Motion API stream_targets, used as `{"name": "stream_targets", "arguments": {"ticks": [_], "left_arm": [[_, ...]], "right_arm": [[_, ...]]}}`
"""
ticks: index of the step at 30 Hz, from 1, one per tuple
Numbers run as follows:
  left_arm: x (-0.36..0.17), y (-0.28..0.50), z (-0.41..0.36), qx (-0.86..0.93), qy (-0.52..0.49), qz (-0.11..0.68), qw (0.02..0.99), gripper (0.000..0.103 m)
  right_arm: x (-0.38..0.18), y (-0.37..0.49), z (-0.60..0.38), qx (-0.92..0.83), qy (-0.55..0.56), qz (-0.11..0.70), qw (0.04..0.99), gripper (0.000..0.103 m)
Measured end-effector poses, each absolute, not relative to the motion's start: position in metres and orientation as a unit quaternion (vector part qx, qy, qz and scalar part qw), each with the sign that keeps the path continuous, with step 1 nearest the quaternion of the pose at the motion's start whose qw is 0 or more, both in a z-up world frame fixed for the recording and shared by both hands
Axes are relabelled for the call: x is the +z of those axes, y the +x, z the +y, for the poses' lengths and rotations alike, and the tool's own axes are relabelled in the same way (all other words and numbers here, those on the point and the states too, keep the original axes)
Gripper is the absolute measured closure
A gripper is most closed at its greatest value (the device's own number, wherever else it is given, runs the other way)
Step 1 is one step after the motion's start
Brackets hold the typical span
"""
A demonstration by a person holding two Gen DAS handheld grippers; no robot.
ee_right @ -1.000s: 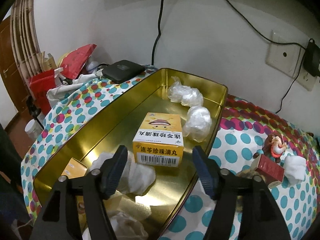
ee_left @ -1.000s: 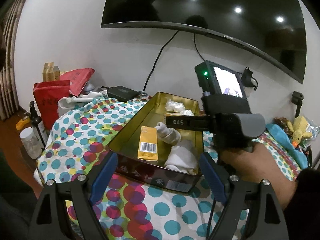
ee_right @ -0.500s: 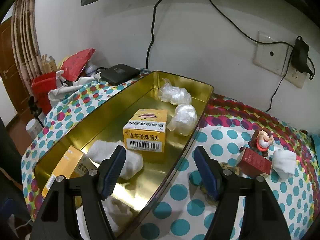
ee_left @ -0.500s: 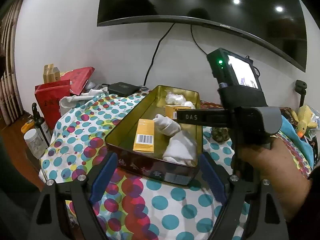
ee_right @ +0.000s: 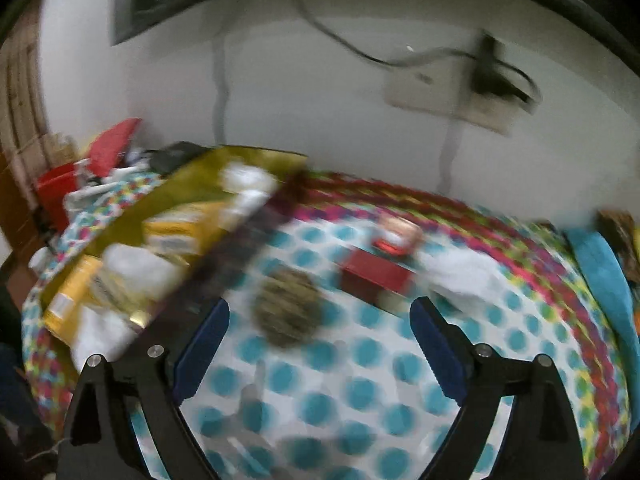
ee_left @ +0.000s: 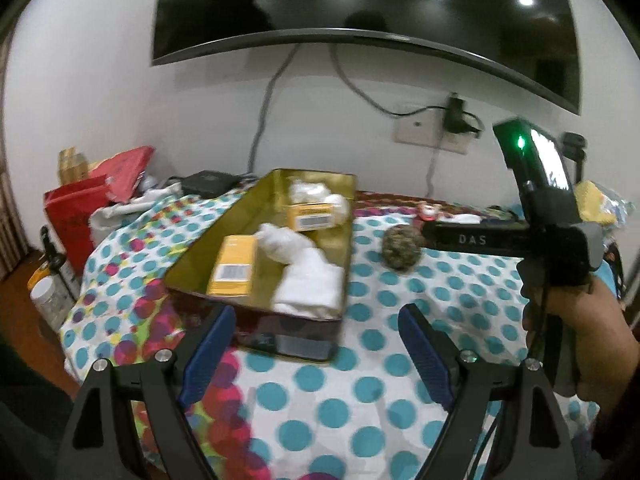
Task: Organize objects
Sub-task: 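Grasp the braided yarn ball with the left gripper, then lift the braided ball with left while right grasps the white folded sock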
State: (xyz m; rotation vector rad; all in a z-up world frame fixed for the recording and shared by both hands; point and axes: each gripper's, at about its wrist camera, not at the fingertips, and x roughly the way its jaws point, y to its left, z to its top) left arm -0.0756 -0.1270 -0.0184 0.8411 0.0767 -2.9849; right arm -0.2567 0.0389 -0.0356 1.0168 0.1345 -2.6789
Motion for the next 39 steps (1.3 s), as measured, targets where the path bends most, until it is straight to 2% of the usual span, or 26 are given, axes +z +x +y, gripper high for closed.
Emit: {"name": "stream_targets", "arguments": {"ticks": [4, 11, 20, 30, 31, 33, 39], "left_arm": [[-0.021, -0.085, -0.1, -0.958, 0.285, 0.013, -0.039, 0.017], [-0.026, -0.128, -0.055, -0.945, 0.315, -0.016, -0.081, 0.017], [-0.038, -0.226, -0.031, -0.931, 0.36, -0.015, -0.06, 0.017], [-0.081, -0.302, -0.012, -0.903, 0.416, -0.106, 0.017, 0.016], [-0.08, -0.303, -0.011, -0.904, 0.414, -0.105, 0.012, 0.024], [-0.073, -0.299, -0.017, -0.913, 0.401, -0.071, 0.008, 0.052], [-0.053, -0.266, -0.012, -0.918, 0.389, -0.068, -0.031, 0.052]], "right_arm": [[-0.052, -0.268, 0.092, -0.923, 0.375, 0.025, 0.081, 0.012], [-0.072, -0.282, 0.161, -0.913, 0.406, -0.036, 0.029, 0.01], [-0.08, -0.287, 0.185, -0.901, 0.428, -0.073, 0.006, 0.008], [-0.08, -0.285, 0.194, -0.9, 0.423, -0.106, 0.024, 0.004], [-0.08, -0.285, 0.194, -0.9, 0.422, -0.107, 0.025, 0.003], [-0.08, -0.285, 0.195, -0.9, 0.422, -0.109, 0.028, 0.003], [-0.08, -0.285, 0.194, -0.899, 0.424, -0.105, 0.03, 0.001]]}}
